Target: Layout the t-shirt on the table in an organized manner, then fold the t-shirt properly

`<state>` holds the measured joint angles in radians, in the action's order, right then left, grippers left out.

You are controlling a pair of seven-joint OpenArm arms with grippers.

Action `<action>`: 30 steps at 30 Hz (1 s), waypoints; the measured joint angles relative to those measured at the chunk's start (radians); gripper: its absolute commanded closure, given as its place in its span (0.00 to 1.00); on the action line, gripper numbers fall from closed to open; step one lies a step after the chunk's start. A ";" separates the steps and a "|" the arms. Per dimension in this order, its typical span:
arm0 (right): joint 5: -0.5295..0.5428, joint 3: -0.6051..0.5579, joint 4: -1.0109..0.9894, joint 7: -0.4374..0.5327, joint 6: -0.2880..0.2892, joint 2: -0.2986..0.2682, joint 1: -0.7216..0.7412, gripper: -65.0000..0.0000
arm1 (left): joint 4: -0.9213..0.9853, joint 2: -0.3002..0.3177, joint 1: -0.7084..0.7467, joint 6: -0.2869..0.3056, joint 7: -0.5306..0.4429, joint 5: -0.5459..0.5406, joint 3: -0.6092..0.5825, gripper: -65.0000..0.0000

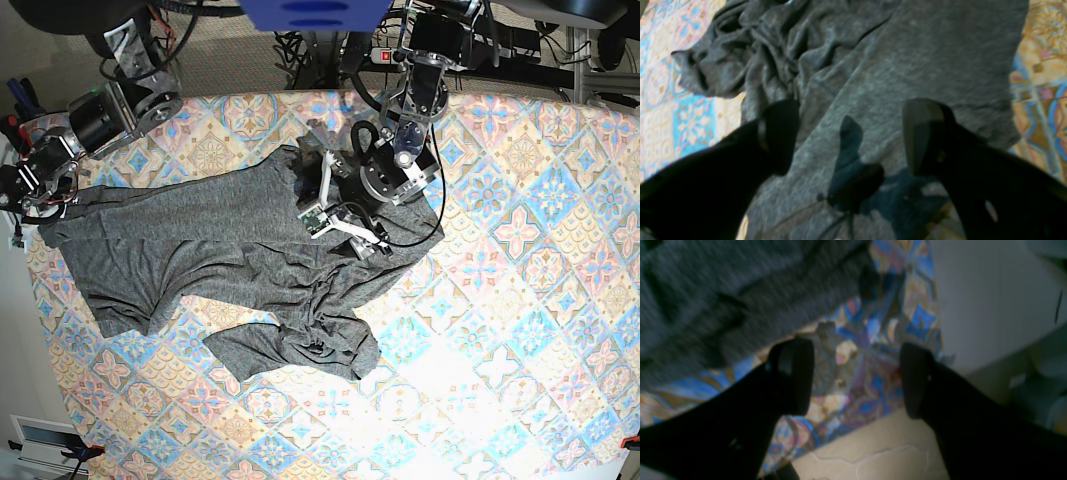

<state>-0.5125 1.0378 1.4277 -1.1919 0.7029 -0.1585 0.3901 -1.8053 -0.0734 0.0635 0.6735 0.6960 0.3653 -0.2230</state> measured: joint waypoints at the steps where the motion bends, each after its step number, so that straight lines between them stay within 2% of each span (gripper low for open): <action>1: -0.009 0.001 0.000 -0.016 -0.001 -0.001 -0.004 0.41 | 0.000 0.003 0.000 0.000 0.000 0.003 0.001 0.28; 4: 0.004 0.003 0.000 -0.016 -0.001 -0.005 -0.002 0.41 | 0.000 0.006 0.000 0.000 0.000 0.002 0.000 0.27; 9: 0.348 -0.001 0.053 -0.047 -0.003 -0.029 -0.007 0.41 | 0.000 0.006 0.000 0.000 0.000 0.000 -0.001 0.27; 11: 0.479 0.000 0.083 -0.092 -0.003 -0.064 -0.006 0.41 | 0.000 0.007 0.001 0.000 0.000 0.001 0.000 0.27; 13: 0.565 0.000 0.091 -0.126 -0.003 -0.102 -0.004 0.41 | 0.001 0.007 0.000 0.001 0.000 0.002 0.000 0.27; 15: 0.608 0.005 0.091 -0.151 -0.008 -0.125 -0.002 0.41 | 0.001 0.007 0.000 0.001 0.000 0.002 0.000 0.27; 18: 0.670 0.026 0.090 -0.163 -0.006 -0.131 -0.005 0.41 | 0.001 0.007 0.001 0.002 0.000 0.002 0.000 0.27; 21: 0.678 0.153 0.058 -0.176 -0.003 -0.131 0.011 0.41 | 0.001 0.007 0.001 0.003 0.000 0.002 0.000 0.27; 24: 0.642 0.270 -0.064 -0.214 -0.010 -0.144 -0.003 0.41 | 0.001 0.008 0.000 0.003 0.001 0.003 0.000 0.27; 27: 0.629 0.278 -0.163 -0.225 -0.007 -0.126 -0.019 0.41 | 0.002 0.006 0.001 0.004 0.000 0.002 0.000 0.27; 30: 0.677 0.264 -0.174 -0.184 -0.006 -0.122 -0.030 0.41 | 0.002 0.005 0.003 0.008 0.000 0.000 -0.002 0.27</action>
<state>0.1646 1.3014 1.2541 -1.3762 0.6964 -0.2806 0.3603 -1.8034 -0.0685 0.0662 0.6811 0.6964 0.3649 -0.2245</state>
